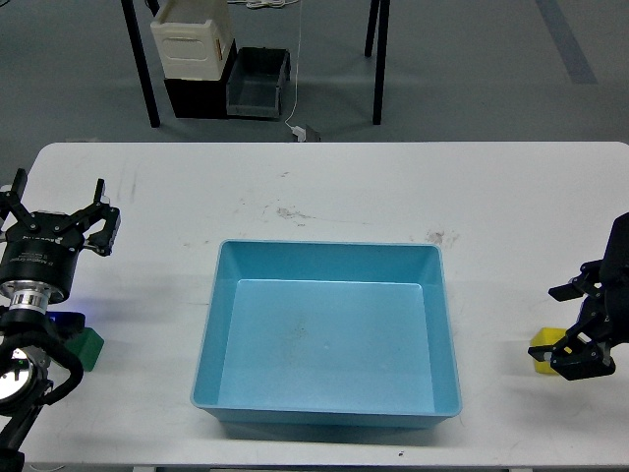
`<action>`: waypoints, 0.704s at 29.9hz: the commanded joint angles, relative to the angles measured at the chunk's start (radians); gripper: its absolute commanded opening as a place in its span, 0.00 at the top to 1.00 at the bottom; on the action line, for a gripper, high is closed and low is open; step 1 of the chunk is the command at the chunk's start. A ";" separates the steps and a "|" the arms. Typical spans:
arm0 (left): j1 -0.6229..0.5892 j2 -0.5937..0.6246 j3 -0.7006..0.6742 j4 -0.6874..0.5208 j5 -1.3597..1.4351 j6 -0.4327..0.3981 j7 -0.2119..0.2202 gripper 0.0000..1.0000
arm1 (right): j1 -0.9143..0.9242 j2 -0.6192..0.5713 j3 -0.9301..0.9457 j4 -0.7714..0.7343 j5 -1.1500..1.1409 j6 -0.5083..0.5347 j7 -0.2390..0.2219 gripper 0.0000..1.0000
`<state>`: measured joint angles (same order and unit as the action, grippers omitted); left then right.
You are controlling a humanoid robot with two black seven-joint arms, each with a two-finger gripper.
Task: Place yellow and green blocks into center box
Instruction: 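Lower the right gripper over the yellow cube and close on it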
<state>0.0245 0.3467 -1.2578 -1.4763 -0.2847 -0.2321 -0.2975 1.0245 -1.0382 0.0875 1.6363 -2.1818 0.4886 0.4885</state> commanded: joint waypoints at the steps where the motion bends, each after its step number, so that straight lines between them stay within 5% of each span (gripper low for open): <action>1: 0.000 0.000 0.001 0.001 0.001 0.002 0.000 0.00 | 0.002 0.043 -0.040 -0.062 0.000 0.000 0.000 0.02; 21: 0.000 -0.002 0.001 0.018 0.002 0.030 0.001 0.00 | 0.002 0.133 -0.137 -0.181 0.000 0.000 0.000 0.02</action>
<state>0.0245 0.3451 -1.2562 -1.4655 -0.2811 -0.2024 -0.2962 1.0254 -0.9142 -0.0492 1.4616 -2.1818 0.4888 0.4886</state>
